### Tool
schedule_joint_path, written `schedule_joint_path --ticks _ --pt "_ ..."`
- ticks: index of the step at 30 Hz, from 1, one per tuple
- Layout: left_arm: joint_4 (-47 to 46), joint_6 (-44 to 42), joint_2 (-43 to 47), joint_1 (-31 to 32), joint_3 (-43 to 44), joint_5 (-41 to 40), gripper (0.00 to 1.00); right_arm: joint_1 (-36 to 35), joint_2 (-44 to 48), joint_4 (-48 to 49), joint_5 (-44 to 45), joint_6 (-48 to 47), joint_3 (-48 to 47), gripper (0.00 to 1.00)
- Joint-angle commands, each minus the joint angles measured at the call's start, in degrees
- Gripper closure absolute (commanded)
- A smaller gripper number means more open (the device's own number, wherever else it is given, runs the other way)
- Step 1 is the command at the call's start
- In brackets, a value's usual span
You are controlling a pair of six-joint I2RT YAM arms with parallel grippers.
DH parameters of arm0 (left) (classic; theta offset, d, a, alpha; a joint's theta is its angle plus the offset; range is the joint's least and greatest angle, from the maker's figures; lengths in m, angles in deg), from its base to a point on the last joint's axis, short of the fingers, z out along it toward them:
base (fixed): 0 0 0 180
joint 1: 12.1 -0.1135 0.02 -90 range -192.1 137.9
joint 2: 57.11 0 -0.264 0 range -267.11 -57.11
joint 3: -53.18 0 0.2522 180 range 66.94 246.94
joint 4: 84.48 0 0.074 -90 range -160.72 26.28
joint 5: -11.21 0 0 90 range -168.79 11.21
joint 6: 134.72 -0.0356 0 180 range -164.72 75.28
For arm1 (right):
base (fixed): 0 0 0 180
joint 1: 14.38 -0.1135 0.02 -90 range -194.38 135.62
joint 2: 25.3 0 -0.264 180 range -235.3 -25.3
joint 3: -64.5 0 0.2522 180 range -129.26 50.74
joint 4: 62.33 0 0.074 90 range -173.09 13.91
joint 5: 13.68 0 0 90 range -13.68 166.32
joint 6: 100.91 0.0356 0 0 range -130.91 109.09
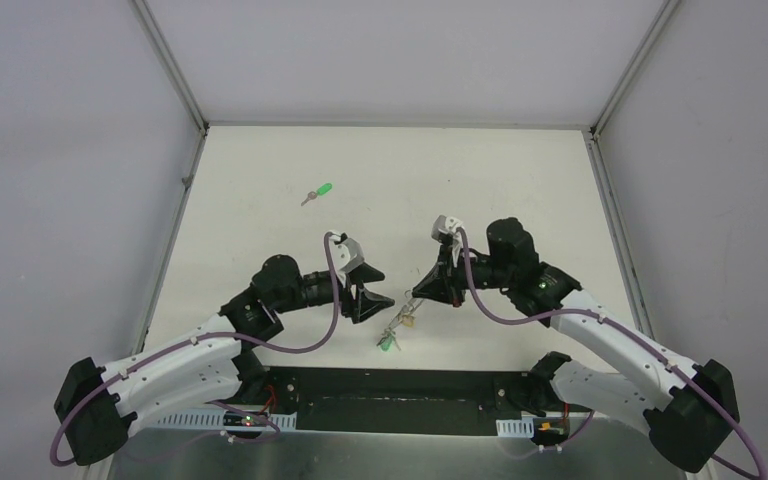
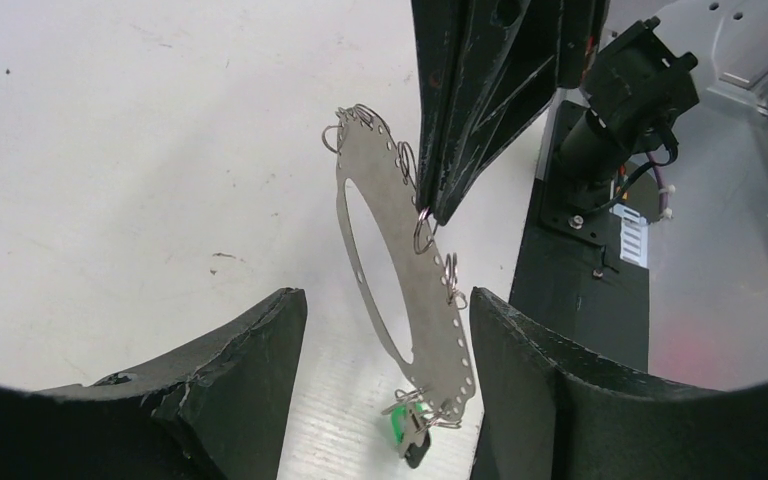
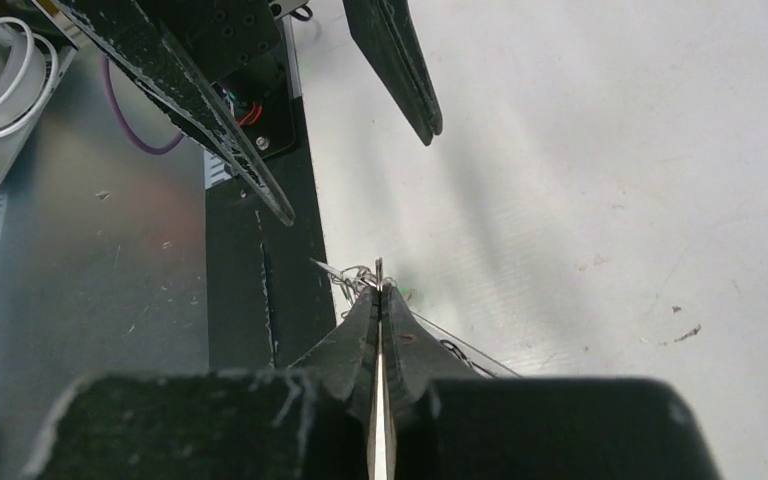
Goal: Put the keys on the keyring
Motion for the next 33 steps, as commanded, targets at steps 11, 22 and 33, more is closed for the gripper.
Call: schedule_joint_path --ticks 11,22,33 --pt "2.05 0.21 -6.24 0.77 5.26 -0.78 0.39 -2.19 -4.76 -28.22 9.78 -13.61 -14.28 1.00" --pt "-2.26 -1.44 -11.78 2.54 7.06 3.15 0.42 -5.50 -6.90 -38.27 15.63 -19.92 -20.22 1.00" --pt "-14.79 -10.57 -21.57 9.03 7.07 5.29 0.48 -8.89 -7.71 -41.22 16.39 -23.84 -21.06 1.00"
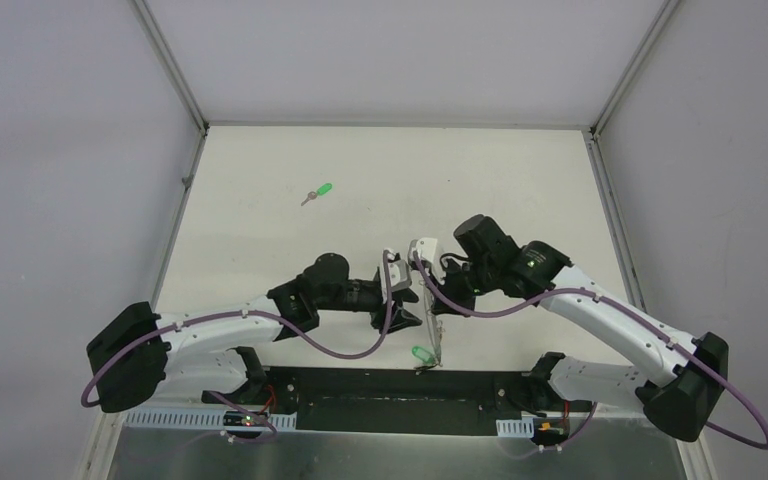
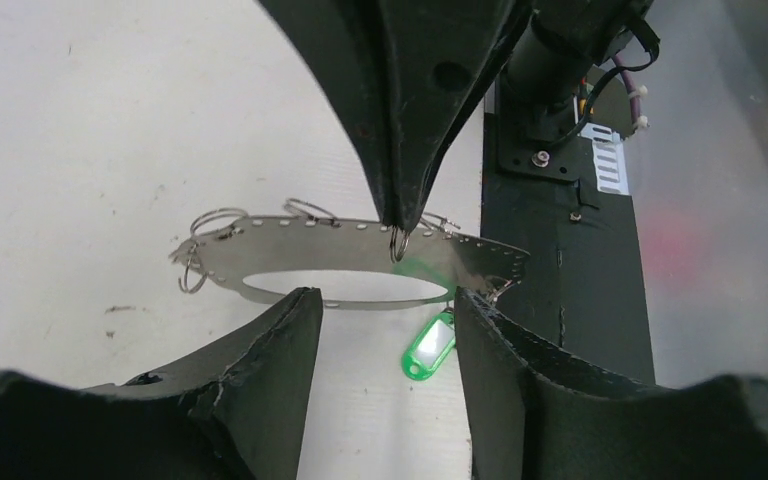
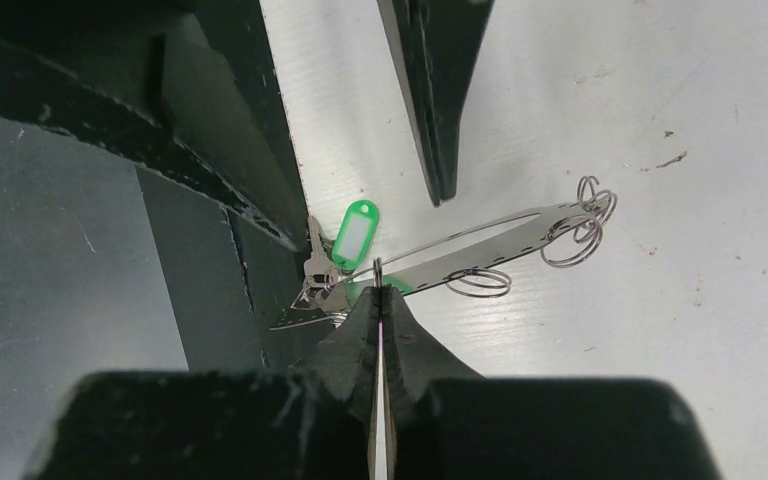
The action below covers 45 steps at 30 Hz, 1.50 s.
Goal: Put the keys on the keyring
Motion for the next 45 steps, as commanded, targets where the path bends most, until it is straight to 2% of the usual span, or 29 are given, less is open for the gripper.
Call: schedule_joint_path --ticks 1,3,7,16,20,23,32,33,37,39,41,45 --pt "-8.31 -5.16 -2.39 1.44 2.30 1.97 0.50 -1.04 1.44 0.87 -0.53 -2.74 -1.58 1.00" --pt "-8.72 -5.76 -3.18 1.69 2.46 2.81 0.57 -1.31 2.37 1.71 -0.94 -3.08 -1.02 1.00" --pt "-9.90 -5.61 -4.71 2.09 2.86 4.16 0.66 -1.60 3.87 3.27 -2.06 -4.00 0.04 1.00" --pt "-10.68 -3.72 -7.96 3.03 5.15 5.11 0.75 -2.02 4.34 4.24 -0.99 -4.23 0.48 1.00" --pt "-10.42 -3.42 -8.82 3.24 5.72 5.13 0.85 -2.16 4.24 4.15 -0.94 -4.20 0.48 1.00" --pt "-8.86 -4.00 -8.73 3.35 6.07 4.66 1.00 -2.33 4.37 4.04 -0.66 -4.15 0.48 1.00" --pt "-5.02 -5.41 -6.72 4.48 6.46 -0.36 1.00 -2.42 4.72 5.22 0.56 -3.14 0.82 1.00" --pt "-5.20 -5.34 -6.59 4.63 6.37 -1.25 1.00 -2.42 5.02 6.23 1.18 -2.67 1.02 0.97" --pt "-6.16 -4.63 -6.57 5.25 5.76 -4.71 1.00 -2.47 7.79 11.51 4.60 2.95 3.23 0.56" --pt "-7.90 -3.35 -6.57 5.60 5.07 -6.61 1.00 -2.46 9.87 14.48 6.34 6.83 5.56 0.42" --pt "-10.79 -1.71 -6.57 5.85 3.60 -8.77 1.00 -2.42 12.11 16.98 8.04 11.23 7.75 0.36" --pt "-18.69 0.51 -6.31 6.18 -0.06 -13.25 1.00 -2.42 15.52 20.06 9.82 18.78 11.96 0.33"
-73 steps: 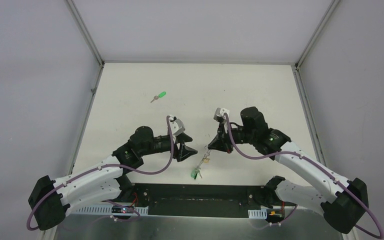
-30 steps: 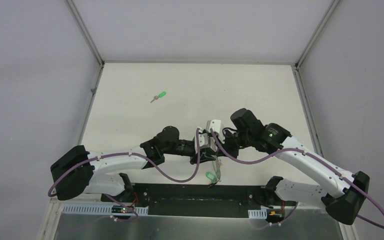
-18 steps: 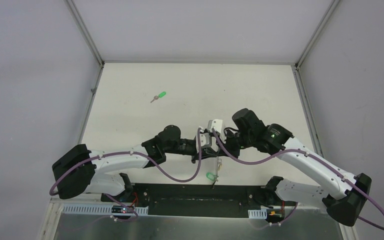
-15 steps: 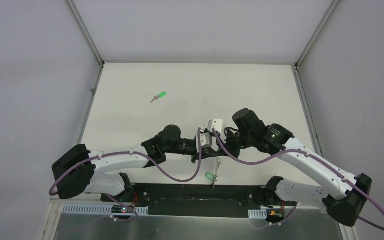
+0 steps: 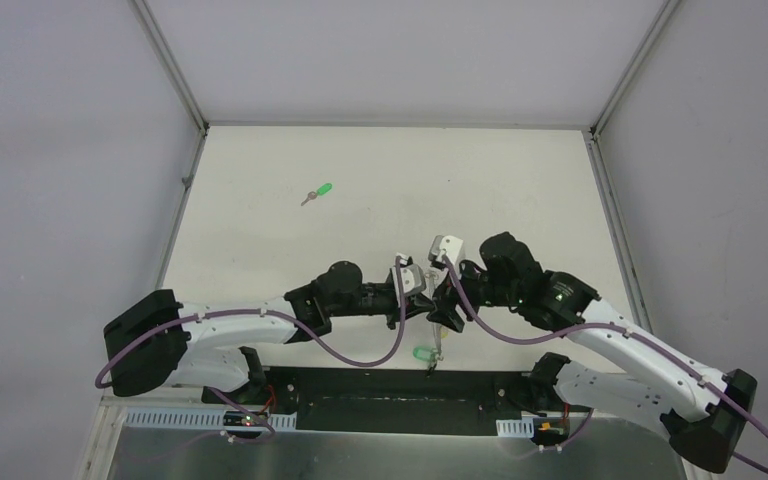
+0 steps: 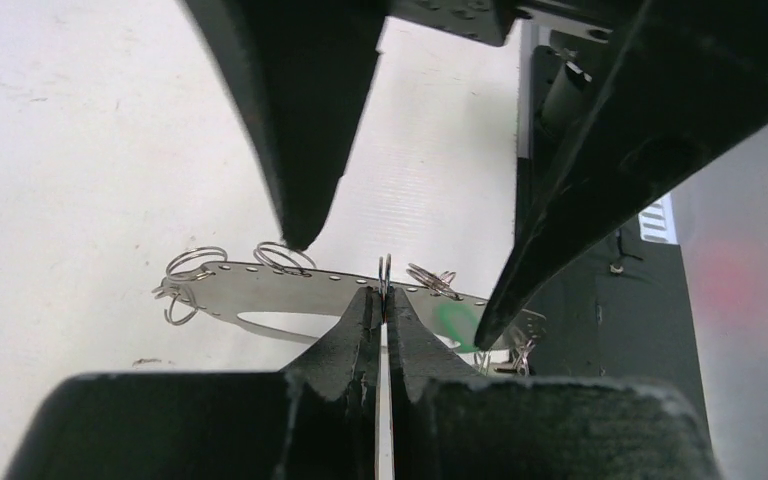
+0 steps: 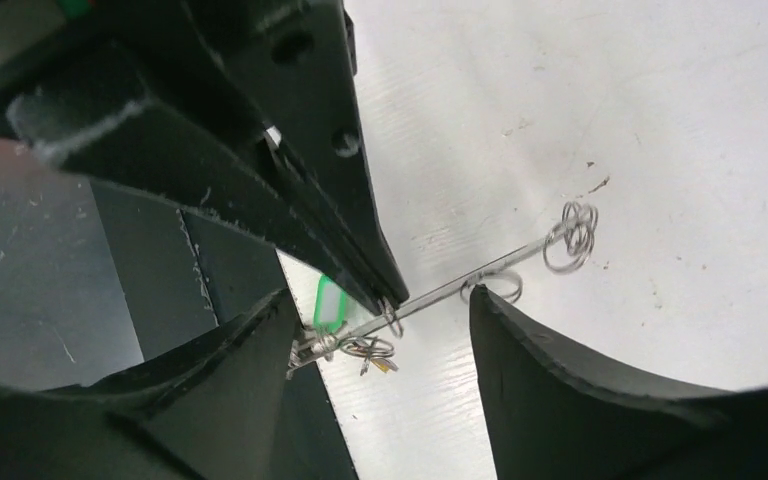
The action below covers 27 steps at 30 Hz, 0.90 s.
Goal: Put the keys on the keyring
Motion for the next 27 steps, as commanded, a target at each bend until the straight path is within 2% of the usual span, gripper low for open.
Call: schedule_joint_path --ticks 1,5,9,23,24,25,27 --pt "-13.15 3.55 0.92 0.55 -3.52 -6.94 1.00 -0.24 4.15 7.89 3.51 11.11 4.06 0.33" --pt "-21.59 3.98 1.34 0.62 -7.14 -9.63 1.00 -0.24 7.02 10.01 5.64 16.26 8.44 0.32" --pt "-26.77 3.84 1.99 0.59 -8.80 -9.96 1.00 -0.23 9.91 12.85 7.73 17.16 12.09 0.32" --pt "-27.71 4.28 4.17 0.66 -8.78 -10.68 1.00 -0.26 4.84 16.56 5.89 15.99 13.40 0.32" --pt "-27.00 4.20 4.58 0.65 -8.77 -11.07 1.00 -0.29 5.22 16.65 6.89 14.82 13.40 0.65" --pt "-26.17 4.15 4.99 0.67 -8.78 -11.59 1.00 -0.24 5.41 16.68 7.93 14.05 13.40 0.79" --pt "-24.67 4.36 5.76 0.65 -8.86 -12.90 1.00 -0.24 6.04 16.78 7.77 13.94 13.33 0.92"
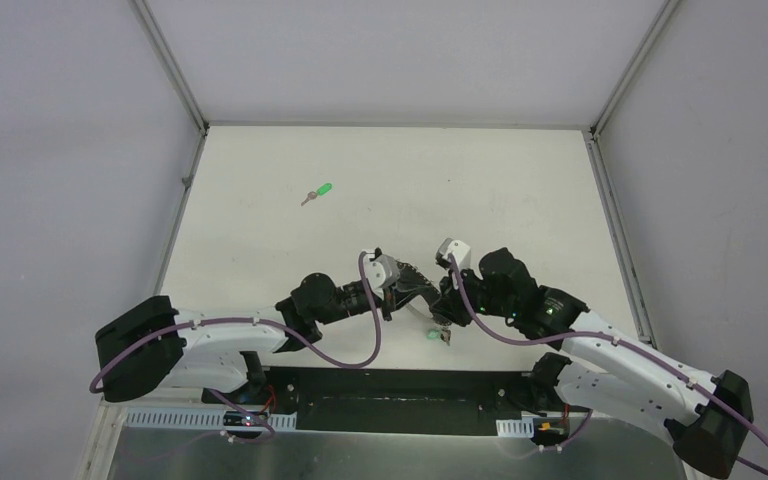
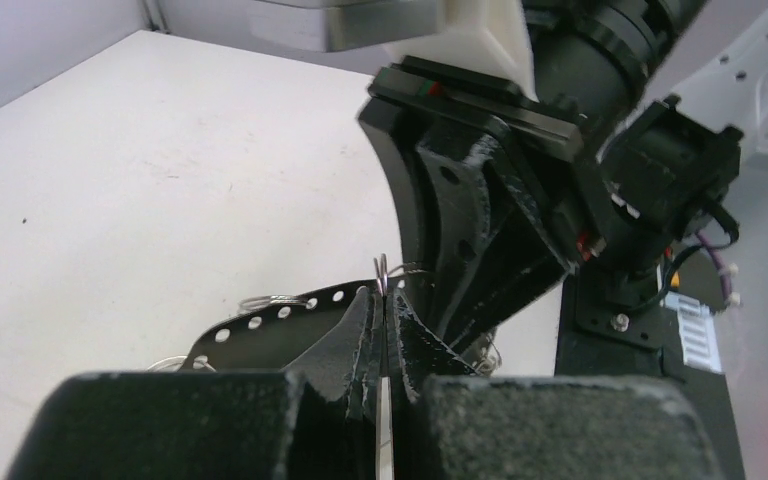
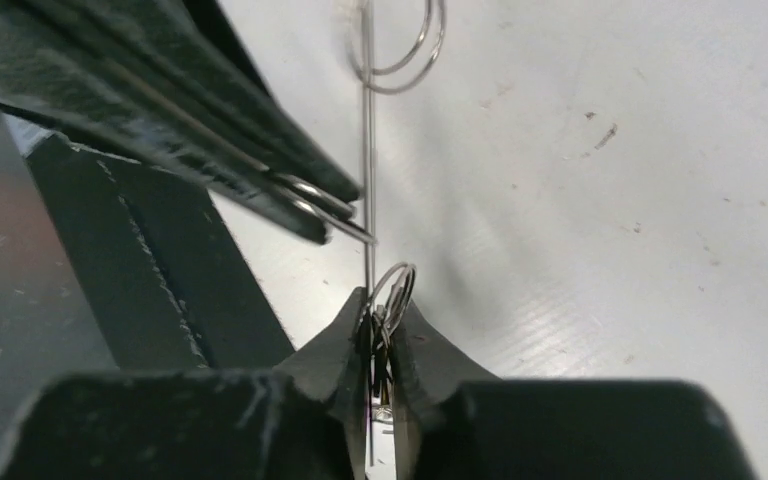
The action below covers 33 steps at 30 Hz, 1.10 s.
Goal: Put the keys on the keyring
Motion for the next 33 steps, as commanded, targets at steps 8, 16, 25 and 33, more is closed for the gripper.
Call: schedule_joint_path --ticks 8,16,25,33 --pt "4.98 0.85 5.20 1.24 2.53 -5.77 1.00 -0.26 3.04 3.74 -1.55 -0.57 -0.60 1.00" --pt "11.87 -0.75 4.86 3.92 6.56 -11.14 1.00 -0.23 0.42 1.07 -2.32 -1.58 -3.94 1.00" --pt "22.32 -7.68 2.82 10.09 14.45 -23.85 1.00 -0.35 0.09 -1.25 -1.53 -2.05 -5.90 1.00" --pt "25.88 -9.47 -0.63 13.13 18.59 -29.83 1.00 -0.50 0.41 -1.57 -1.78 -2.13 -6.23 1.00"
